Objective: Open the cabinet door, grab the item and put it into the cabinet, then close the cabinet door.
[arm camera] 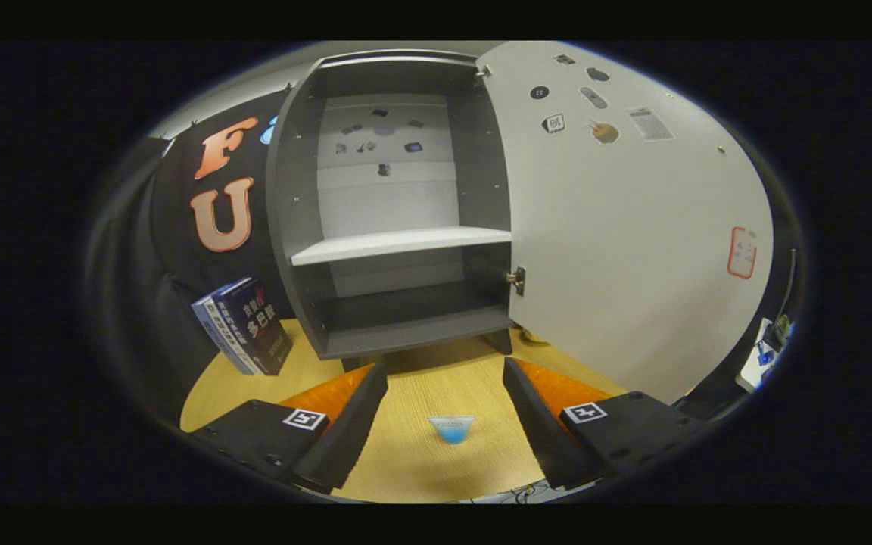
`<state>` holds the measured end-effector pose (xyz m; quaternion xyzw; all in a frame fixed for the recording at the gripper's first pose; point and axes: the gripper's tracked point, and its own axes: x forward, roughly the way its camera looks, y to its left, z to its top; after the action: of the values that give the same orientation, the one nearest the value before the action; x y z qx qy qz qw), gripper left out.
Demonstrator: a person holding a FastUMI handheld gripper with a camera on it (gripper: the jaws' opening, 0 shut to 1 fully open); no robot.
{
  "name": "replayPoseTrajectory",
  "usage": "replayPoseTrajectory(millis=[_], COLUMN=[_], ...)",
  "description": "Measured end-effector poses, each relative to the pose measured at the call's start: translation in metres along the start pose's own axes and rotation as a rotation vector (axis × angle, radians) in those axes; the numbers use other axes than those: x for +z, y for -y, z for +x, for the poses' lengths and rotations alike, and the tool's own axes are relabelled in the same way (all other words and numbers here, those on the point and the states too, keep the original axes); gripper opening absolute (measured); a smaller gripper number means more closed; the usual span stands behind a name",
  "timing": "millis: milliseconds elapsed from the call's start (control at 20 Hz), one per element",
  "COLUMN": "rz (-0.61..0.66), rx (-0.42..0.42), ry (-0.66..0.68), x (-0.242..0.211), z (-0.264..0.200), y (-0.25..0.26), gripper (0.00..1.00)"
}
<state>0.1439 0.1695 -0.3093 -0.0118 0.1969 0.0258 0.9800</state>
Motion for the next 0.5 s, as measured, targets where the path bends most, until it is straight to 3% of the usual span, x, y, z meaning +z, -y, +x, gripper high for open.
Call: replayPoseTrajectory(millis=[500], rz=[0.006], rx=[-0.029], ry=[-0.23], x=[-0.118], z=[0.073], y=[0.019], gripper=[0.99])
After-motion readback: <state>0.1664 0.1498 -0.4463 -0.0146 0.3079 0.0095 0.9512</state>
